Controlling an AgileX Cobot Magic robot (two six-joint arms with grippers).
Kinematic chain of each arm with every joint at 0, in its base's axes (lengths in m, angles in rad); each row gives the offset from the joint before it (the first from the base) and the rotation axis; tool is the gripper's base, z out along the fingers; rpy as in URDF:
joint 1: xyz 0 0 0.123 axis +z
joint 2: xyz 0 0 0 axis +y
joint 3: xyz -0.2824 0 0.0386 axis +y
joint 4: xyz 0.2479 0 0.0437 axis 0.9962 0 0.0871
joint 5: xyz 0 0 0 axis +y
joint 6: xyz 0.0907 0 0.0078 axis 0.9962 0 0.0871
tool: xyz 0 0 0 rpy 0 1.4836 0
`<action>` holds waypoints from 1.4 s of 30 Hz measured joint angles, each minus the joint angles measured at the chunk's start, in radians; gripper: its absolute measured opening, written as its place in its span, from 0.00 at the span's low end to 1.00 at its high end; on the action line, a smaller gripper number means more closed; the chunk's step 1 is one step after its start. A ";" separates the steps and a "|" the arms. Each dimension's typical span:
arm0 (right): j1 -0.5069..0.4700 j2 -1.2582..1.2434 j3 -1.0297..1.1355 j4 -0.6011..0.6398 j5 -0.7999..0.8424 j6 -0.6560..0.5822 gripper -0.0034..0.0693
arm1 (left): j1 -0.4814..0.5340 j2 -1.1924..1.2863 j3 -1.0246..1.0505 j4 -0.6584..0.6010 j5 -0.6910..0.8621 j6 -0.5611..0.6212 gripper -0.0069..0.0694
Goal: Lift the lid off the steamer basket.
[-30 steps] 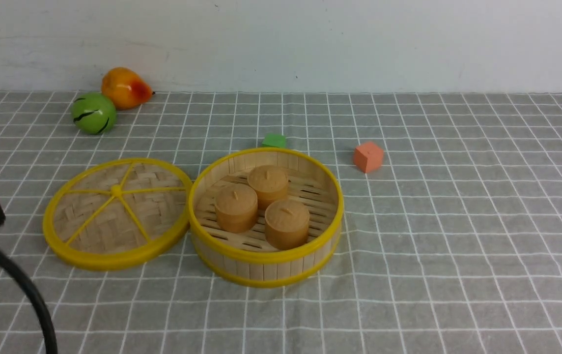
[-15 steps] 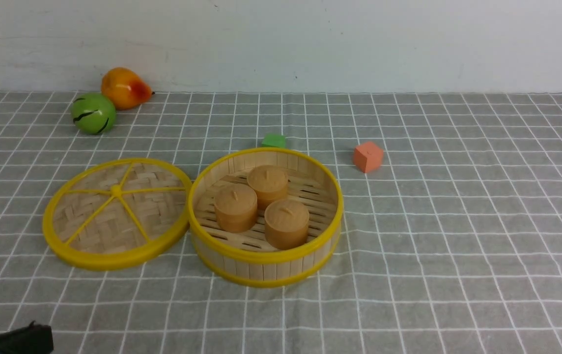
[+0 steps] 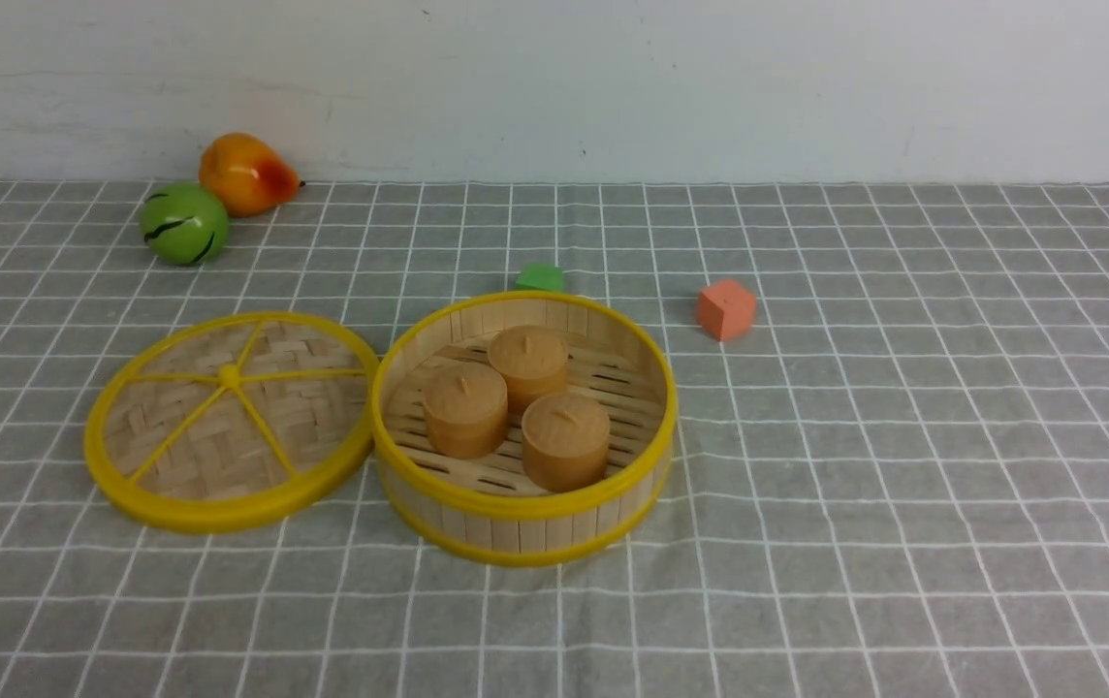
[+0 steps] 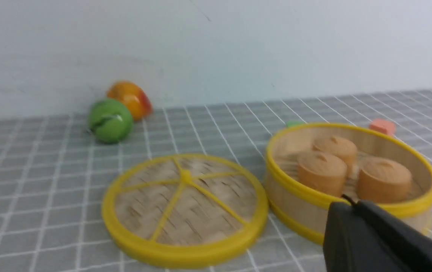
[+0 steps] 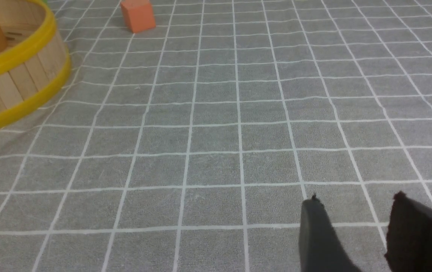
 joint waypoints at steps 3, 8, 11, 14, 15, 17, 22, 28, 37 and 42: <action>0.000 0.000 0.000 -0.001 0.000 0.000 0.38 | 0.027 -0.017 0.104 0.128 -0.108 -0.155 0.07; 0.000 0.000 0.000 -0.001 0.000 0.000 0.38 | 0.047 -0.017 0.132 0.268 0.140 -0.394 0.07; 0.000 0.000 0.000 0.000 0.000 0.000 0.38 | 0.047 -0.017 0.137 0.287 0.222 -0.387 0.07; 0.000 0.000 0.000 0.000 0.001 0.000 0.38 | 0.047 -0.017 0.137 0.278 0.223 -0.368 0.07; 0.000 0.000 0.000 0.000 0.001 0.000 0.38 | 0.047 -0.017 0.137 0.278 0.223 -0.367 0.07; 0.000 0.000 0.000 0.000 0.001 0.000 0.38 | 0.047 -0.017 0.137 0.273 0.223 -0.364 0.07; 0.000 0.000 0.000 0.000 0.001 0.000 0.38 | 0.047 -0.017 0.137 0.268 0.224 -0.371 0.07; 0.000 0.000 0.000 0.000 0.001 0.000 0.38 | 0.047 -0.017 0.137 0.262 0.224 -0.374 0.07; 0.000 0.000 0.000 0.000 0.001 0.000 0.38 | 0.047 -0.017 0.137 0.258 0.225 -0.374 0.07; 0.000 0.000 0.000 0.000 0.001 0.000 0.38 | 0.047 -0.017 0.136 0.257 0.226 -0.374 0.07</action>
